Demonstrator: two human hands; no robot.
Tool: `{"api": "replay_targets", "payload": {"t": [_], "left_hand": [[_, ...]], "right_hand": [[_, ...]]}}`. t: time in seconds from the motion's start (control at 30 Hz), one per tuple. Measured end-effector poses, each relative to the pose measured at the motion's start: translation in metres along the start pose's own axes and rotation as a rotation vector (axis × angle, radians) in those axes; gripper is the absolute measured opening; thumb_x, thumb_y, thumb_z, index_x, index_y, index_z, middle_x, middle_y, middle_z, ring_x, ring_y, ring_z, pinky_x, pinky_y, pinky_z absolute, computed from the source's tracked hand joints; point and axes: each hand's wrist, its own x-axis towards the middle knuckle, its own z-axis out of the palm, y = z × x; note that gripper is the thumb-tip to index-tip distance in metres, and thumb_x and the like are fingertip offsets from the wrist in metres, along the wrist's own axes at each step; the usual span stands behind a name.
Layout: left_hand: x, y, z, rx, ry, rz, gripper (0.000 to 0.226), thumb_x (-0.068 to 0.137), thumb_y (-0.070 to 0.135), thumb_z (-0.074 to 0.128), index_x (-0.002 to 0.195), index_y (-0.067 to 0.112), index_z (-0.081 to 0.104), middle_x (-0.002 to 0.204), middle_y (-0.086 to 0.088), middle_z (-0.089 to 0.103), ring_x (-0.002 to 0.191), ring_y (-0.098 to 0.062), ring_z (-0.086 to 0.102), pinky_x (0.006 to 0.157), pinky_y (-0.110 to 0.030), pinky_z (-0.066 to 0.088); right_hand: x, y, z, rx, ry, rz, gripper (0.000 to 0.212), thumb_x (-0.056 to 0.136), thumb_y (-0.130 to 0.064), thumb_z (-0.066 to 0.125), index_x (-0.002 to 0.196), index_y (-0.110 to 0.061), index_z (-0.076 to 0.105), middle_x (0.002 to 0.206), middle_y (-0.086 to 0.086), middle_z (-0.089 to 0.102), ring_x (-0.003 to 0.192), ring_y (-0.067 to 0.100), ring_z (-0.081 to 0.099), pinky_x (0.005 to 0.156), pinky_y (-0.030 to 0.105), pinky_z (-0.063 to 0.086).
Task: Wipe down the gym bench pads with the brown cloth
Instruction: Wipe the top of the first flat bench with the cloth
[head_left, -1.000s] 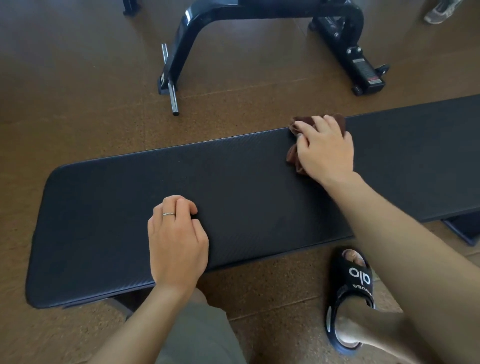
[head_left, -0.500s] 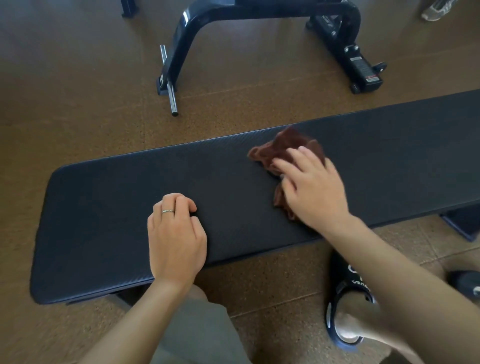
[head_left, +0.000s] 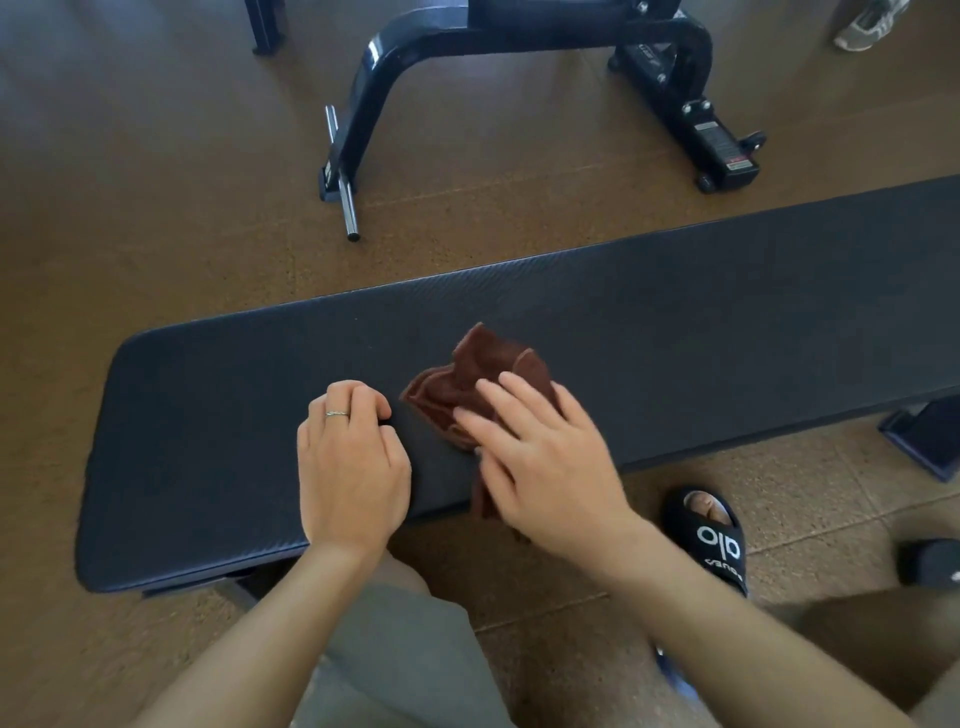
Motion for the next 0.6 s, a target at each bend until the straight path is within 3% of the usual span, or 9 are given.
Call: {"api": "replay_targets", "payload": {"t": [0.13, 0.27, 0.33, 0.5, 0.6], "left_hand": [[0.001, -0.001, 0.001, -0.023, -0.009, -0.018, 0.017, 0.088, 0.008, 0.042, 0.092, 0.016, 0.056, 0.104, -0.001, 0.056, 0.096, -0.023, 0.051, 0.084, -0.043, 0.046], [0.001, 0.001, 0.003, -0.007, 0.004, -0.022, 0.017, 0.088, 0.01, 0.04, 0.092, 0.017, 0.056, 0.104, -0.001, 0.055, 0.097, -0.023, 0.051, 0.085, -0.042, 0.046], [0.001, 0.002, 0.005, 0.003, 0.005, -0.021, 0.017, 0.088, 0.01, 0.04, 0.092, 0.016, 0.056, 0.105, -0.001, 0.055, 0.098, -0.023, 0.051, 0.086, -0.042, 0.045], [0.0, 0.002, 0.002, -0.003, 0.01, -0.011, 0.019, 0.091, 0.008, 0.04, 0.095, 0.014, 0.057, 0.105, -0.004, 0.056, 0.098, -0.025, 0.052, 0.086, -0.045, 0.047], [0.002, 0.004, 0.002, 0.018, 0.021, 0.001, 0.018, 0.09, 0.01, 0.039, 0.094, 0.013, 0.056, 0.104, -0.005, 0.057, 0.098, -0.026, 0.052, 0.084, -0.046, 0.047]], "right_hand": [[0.022, 0.089, -0.016, -0.084, 0.072, 0.349, 0.047, 0.102, -0.038, 0.037, 0.138, -0.03, 0.066, 0.153, 0.002, 0.056, 0.149, 0.023, 0.041, 0.115, 0.052, 0.035], [0.033, 0.078, -0.015, -0.135, 0.107, 0.471, 0.049, 0.104, -0.039, 0.036, 0.143, -0.027, 0.062, 0.155, 0.004, 0.054, 0.148, 0.026, 0.041, 0.116, 0.056, 0.031], [0.041, 0.045, -0.008, -0.126, 0.116, 0.383, 0.047, 0.103, -0.038, 0.039, 0.141, -0.026, 0.065, 0.152, 0.002, 0.057, 0.144, 0.026, 0.046, 0.116, 0.055, 0.03], [0.103, -0.021, 0.022, 0.005, 0.005, -0.093, 0.043, 0.1, -0.034, 0.044, 0.136, -0.028, 0.067, 0.15, 0.0, 0.059, 0.142, 0.024, 0.048, 0.119, 0.055, 0.029], [0.151, -0.02, 0.029, 0.029, -0.028, -0.196, 0.041, 0.104, -0.035, 0.044, 0.137, -0.031, 0.067, 0.15, 0.0, 0.059, 0.145, 0.024, 0.047, 0.121, 0.054, 0.03]]}}
